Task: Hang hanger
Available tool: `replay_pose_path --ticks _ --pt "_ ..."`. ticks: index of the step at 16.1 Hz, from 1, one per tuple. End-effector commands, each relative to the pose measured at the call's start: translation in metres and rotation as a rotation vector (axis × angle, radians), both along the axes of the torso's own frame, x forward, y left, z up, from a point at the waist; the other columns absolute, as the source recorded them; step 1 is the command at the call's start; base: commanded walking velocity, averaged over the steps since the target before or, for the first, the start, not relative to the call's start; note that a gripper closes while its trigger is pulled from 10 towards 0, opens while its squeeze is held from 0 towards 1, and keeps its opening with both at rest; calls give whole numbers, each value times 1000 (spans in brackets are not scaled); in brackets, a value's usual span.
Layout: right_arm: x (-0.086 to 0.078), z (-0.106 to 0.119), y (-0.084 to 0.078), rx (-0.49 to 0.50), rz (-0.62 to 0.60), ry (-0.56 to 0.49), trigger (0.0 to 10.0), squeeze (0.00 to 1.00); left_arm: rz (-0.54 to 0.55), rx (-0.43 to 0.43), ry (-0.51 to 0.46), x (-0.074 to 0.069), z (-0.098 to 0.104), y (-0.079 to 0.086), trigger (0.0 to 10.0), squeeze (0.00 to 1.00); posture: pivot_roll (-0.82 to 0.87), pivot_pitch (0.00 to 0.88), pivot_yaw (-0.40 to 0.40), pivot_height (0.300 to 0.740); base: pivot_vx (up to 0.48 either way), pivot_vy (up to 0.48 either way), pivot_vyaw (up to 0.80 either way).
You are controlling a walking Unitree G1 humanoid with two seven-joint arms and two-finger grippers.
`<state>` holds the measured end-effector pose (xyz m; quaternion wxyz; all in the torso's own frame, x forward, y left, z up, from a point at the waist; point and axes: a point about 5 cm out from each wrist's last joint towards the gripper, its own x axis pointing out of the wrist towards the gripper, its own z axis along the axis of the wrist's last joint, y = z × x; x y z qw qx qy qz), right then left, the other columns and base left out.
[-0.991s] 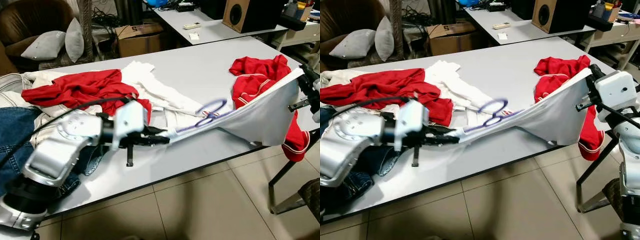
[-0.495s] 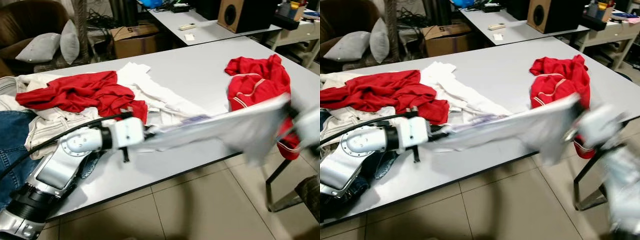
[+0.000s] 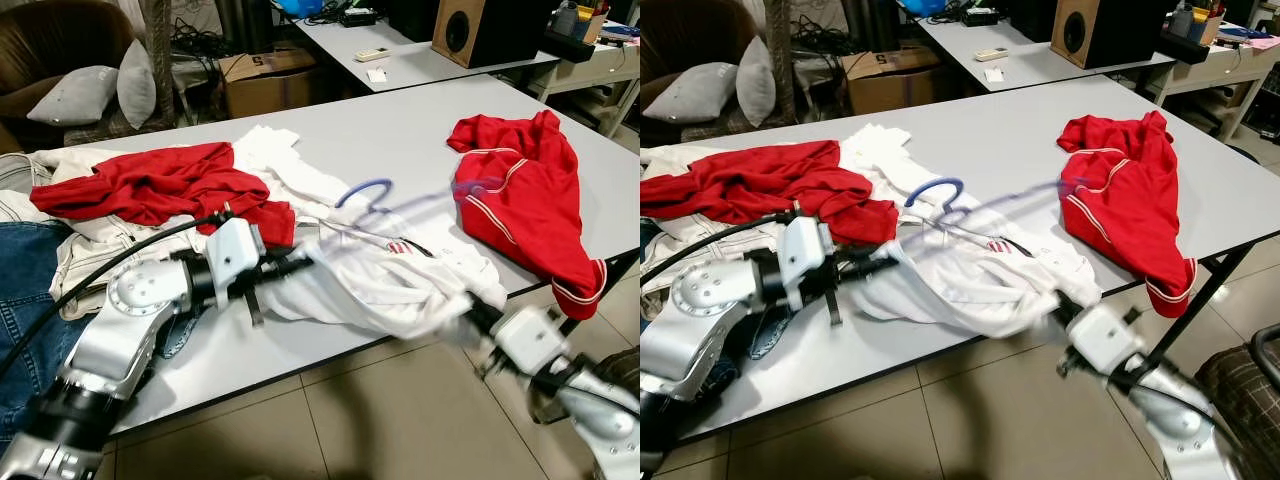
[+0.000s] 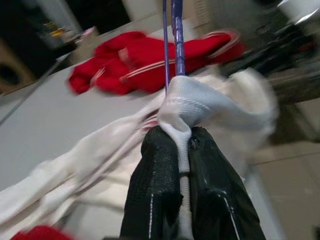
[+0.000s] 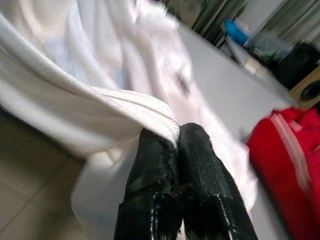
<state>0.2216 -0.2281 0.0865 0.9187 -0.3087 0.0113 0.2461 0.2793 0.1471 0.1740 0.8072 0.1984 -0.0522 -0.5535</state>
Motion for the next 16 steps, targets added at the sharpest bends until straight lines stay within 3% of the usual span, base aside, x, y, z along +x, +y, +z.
replay_pose_path --ticks 1,3,6,10,13,16 --pt "2 0 -10 -44 -56 -11 0 0 -54 8 11 -6 4 3 0 0 -63 0 54 740 0 0 0" --pt "11 12 -51 -79 -267 -67 0 0 -161 137 55 -21 -8 14 0 0 -60 0 54 740 0 0 0" --pt "22 45 -82 -55 -424 -213 0 0 -209 228 69 -26 -16 24 0 0 -51 0 56 740 0 0 0" --pt "28 79 -92 -20 -416 -391 0 0 -192 317 69 -20 -25 35 0 0 -57 0 62 740 0 0 0" --pt "32 88 -100 -42 -452 -418 0 0 -237 263 79 -25 -23 29 0 0 -57 0 62 740 0 0 0" --pt "38 102 -102 47 -455 -451 0 0 -301 362 131 -32 -38 28 0 0 -63 0 64 740 0 0 0"
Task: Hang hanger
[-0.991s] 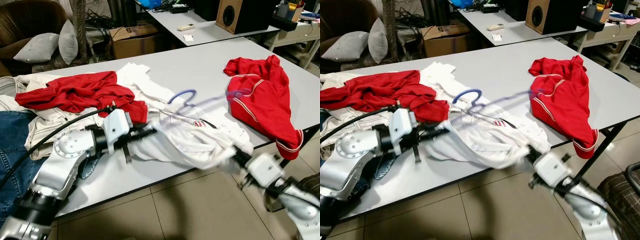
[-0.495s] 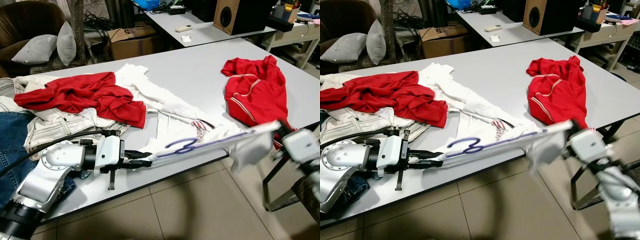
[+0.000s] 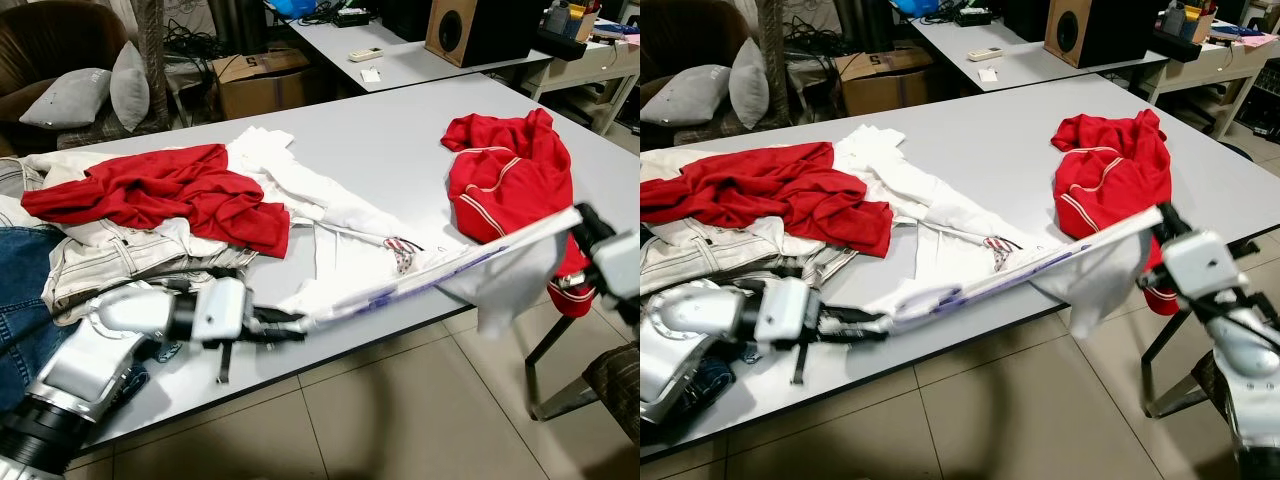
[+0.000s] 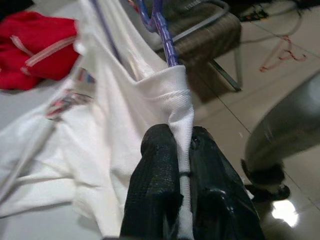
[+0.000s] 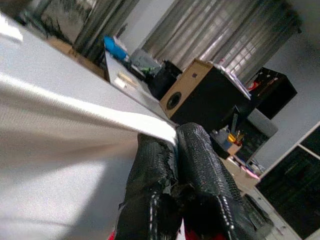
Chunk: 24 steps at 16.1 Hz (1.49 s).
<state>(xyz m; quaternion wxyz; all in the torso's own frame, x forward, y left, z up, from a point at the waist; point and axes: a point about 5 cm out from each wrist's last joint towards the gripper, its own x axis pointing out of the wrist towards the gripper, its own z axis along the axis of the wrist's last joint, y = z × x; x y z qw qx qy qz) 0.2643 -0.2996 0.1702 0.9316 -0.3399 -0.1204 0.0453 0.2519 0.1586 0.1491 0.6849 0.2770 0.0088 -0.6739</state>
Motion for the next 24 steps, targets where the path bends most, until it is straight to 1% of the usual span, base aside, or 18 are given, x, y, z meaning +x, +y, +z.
replay_pose_path --ticks 1,2,4,5,6,7,8,9,10,11,12,13,14,15,17,19,23,24 --pt "-1 24 -23 70 -90 -72 0 0 -3 169 90 -7 -20 19 0 0 -65 0 64 740 0 0 0" --pt "0 25 -19 73 -65 -67 0 0 -1 188 98 -7 -23 20 0 0 -65 0 64 740 0 0 0" --pt "10 30 0 97 52 -10 0 0 5 251 67 0 -27 19 0 0 -68 0 65 740 0 0 0" --pt "11 30 1 97 58 -8 0 0 4 253 66 1 -27 19 0 0 -68 0 65 740 0 0 0" --pt "14 36 4 129 57 -32 0 0 33 296 26 8 -28 20 0 0 -68 0 65 740 0 0 0" --pt "15 41 5 119 57 -51 0 0 68 337 -26 16 -28 22 0 0 -68 0 60 740 0 0 0" --pt "13 42 3 116 46 -59 0 0 86 356 -55 19 -29 25 0 0 -72 0 64 740 0 0 0" --pt "13 37 -9 113 -27 -25 0 0 81 331 -67 18 -27 26 0 0 -73 0 67 740 0 0 0" --pt "11 30 -20 149 -80 10 0 0 81 257 -77 16 -22 27 0 0 -73 0 67 740 0 0 0" --pt "10 27 -23 171 -93 19 0 0 88 216 -75 16 -20 26 0 0 -73 0 67 740 0 0 0" --pt "9 18 -30 231 -105 54 0 0 104 144 -84 16 -14 28 0 0 -72 0 69 740 0 0 0" --pt "9 14 -31 258 -90 77 0 0 121 96 -59 17 -11 28 0 0 -67 0 63 740 0 0 0" --pt "8 0 -30 312 -27 157 0 0 115 26 24 15 -6 26 0 0 -63 0 59 740 0 0 0" --pt "10 -3 -29 324 5 188 0 0 82 35 63 12 -6 25 0 0 -59 0 56 740 0 0 0" --pt "12 0 -29 358 49 200 0 0 43 45 117 7 -7 24 0 0 -56 0 54 740 0 0 0" --pt "17 8 -25 360 163 242 0 0 -7 94 201 3 -10 24 0 0 -52 0 51 740 0 0 0" --pt "23 20 -12 318 317 303 0 0 5 230 230 12 -16 27 0 0 -52 0 52 740 0 0 0" --pt "24 23 -10 314 331 302 0 0 12 231 224 15 -15 25 0 0 -52 0 52 740 0 0 0"
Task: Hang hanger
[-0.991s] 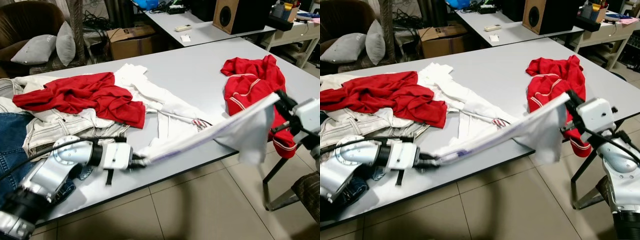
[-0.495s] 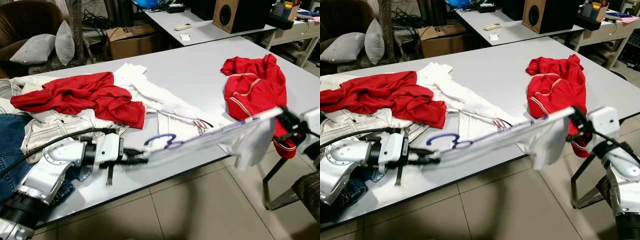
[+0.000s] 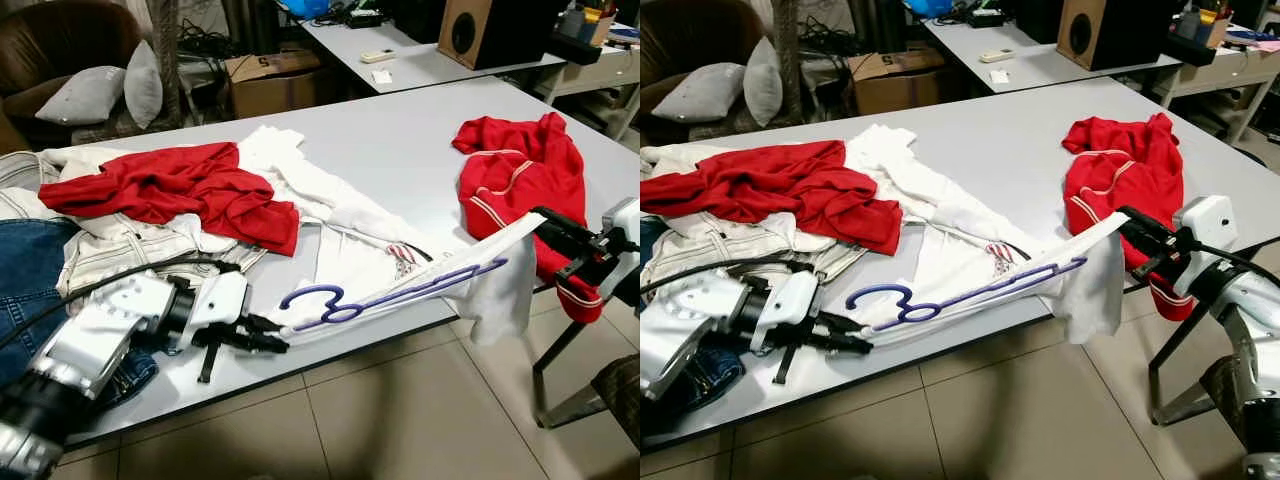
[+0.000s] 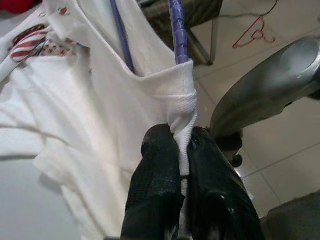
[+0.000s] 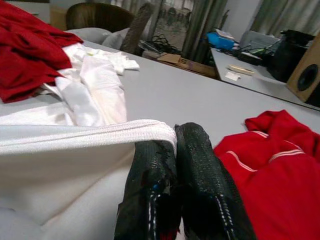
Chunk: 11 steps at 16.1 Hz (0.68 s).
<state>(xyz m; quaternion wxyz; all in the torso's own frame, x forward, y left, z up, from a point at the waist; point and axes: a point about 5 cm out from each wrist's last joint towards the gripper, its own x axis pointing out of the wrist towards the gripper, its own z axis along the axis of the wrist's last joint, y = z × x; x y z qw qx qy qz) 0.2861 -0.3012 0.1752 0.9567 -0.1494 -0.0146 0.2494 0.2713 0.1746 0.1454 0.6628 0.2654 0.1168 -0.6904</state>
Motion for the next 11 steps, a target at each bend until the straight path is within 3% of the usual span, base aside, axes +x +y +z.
replay_pose_path --ticks 1,4,7,11 --pt "3 24 -5 -2 -10 -70 0 0 -11 91 49 -3 -10 7 0 0 -54 0 54 740 0 0 0" --pt "5 36 1 -6 28 -90 0 0 7 149 19 3 -13 6 0 0 -58 0 58 740 0 0 0" --pt "2 44 -1 -9 42 -97 0 0 54 52 24 6 -5 9 0 0 -62 0 64 740 0 0 0" --pt "-8 29 -7 -17 39 -31 0 0 145 -176 47 4 15 16 0 0 -58 0 60 740 0 0 0"
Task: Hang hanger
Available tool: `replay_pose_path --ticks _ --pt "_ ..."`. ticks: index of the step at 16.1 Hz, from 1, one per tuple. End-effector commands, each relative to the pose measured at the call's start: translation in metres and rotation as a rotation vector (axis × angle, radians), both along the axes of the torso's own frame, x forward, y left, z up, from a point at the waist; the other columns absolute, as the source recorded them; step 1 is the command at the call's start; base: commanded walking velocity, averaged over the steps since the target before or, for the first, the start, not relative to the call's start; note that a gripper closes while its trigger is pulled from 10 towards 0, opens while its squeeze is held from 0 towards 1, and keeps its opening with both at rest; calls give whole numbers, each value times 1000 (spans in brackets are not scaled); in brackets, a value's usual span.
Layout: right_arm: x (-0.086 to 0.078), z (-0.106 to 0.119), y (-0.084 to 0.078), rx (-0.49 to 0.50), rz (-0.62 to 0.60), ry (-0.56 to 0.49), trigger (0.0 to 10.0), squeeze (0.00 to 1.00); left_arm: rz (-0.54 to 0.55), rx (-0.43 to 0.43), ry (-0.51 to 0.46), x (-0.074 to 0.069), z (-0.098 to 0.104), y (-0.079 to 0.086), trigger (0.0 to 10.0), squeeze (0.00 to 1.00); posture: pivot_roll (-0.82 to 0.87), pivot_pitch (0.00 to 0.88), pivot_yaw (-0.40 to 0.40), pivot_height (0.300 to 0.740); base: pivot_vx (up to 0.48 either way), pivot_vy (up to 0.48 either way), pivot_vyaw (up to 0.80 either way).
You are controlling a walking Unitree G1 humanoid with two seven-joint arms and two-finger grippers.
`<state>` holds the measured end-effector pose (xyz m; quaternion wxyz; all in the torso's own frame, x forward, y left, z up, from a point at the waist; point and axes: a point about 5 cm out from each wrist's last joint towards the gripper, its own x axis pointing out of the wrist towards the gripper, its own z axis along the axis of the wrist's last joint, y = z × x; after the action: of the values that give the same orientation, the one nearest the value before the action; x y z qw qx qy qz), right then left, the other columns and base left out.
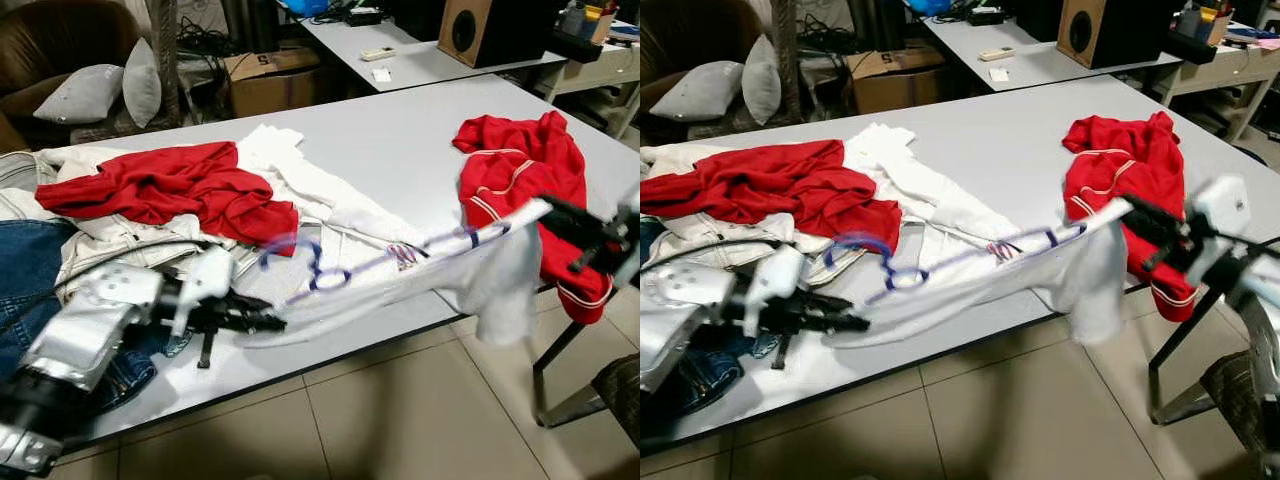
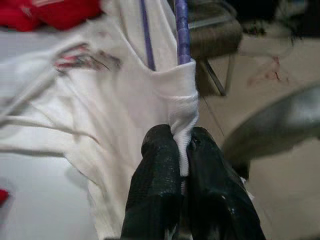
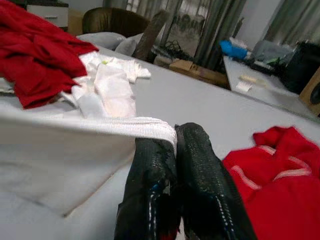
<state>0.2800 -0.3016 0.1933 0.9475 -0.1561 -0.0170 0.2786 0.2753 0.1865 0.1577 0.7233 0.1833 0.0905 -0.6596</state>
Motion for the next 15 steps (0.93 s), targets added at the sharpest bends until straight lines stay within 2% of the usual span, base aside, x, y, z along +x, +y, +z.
replay_pose_path --ticks 1,4,6,9,10,11,14,15 --pt "-2 10 -6 0 -21 -30 0 0 22 -11 -2 0 3 5 0 0 -58 0 60 740 0 0 0" --pt "-2 13 1 13 5 -41 0 0 25 62 32 -4 -8 9 0 0 -45 0 51 740 0 0 0" --pt "-1 16 3 19 19 -49 0 0 48 70 27 -2 -10 9 0 0 -45 0 51 740 0 0 0" --pt "-2 19 8 29 53 -51 0 0 129 133 -19 9 -16 10 0 0 -45 0 51 740 0 0 0" --pt "-3 19 9 33 58 -50 0 0 180 135 -49 16 -16 11 0 0 -48 0 54 740 0 0 0" --pt "-4 20 9 34 59 -50 0 0 186 124 -55 17 -15 11 0 0 -48 0 56 740 0 0 0" --pt "-4 21 6 32 50 -51 0 0 97 77 1 8 -12 8 0 0 -48 0 56 740 0 0 0" --pt "-3 22 4 30 41 -51 0 0 23 74 63 -1 -14 4 0 0 -47 0 56 740 0 0 0"
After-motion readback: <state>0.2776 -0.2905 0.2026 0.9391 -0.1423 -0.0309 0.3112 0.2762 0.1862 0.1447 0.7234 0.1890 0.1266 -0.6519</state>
